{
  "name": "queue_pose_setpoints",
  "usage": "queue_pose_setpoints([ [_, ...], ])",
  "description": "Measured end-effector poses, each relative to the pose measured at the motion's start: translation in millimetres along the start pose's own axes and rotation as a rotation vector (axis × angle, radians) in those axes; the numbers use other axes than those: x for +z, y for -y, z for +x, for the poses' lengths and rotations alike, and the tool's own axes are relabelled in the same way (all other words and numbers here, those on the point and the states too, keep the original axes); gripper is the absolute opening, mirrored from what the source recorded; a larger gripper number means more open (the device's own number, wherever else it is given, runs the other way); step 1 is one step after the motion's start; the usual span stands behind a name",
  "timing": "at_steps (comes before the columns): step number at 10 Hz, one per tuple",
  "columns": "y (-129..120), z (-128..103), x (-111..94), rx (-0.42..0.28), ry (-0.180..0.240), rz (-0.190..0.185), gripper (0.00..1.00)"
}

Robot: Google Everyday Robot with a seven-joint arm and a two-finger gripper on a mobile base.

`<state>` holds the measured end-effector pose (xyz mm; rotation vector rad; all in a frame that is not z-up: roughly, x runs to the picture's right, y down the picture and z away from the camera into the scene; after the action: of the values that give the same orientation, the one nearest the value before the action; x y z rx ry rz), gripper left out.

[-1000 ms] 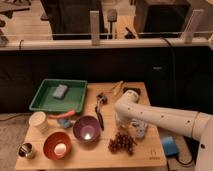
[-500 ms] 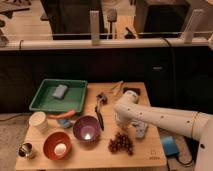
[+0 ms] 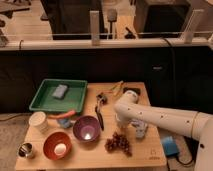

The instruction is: Place fork in table surface

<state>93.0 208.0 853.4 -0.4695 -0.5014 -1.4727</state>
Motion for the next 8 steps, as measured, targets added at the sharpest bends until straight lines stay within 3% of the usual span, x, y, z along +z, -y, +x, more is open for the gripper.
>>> queue_pose_setpoints([
  [4,16.9,14.6,-51.9,-0.007,-0.015,0.058,0.02],
  [8,32.8,19.2,-102.0,-0.041,-0.016,0.079,0.02],
])
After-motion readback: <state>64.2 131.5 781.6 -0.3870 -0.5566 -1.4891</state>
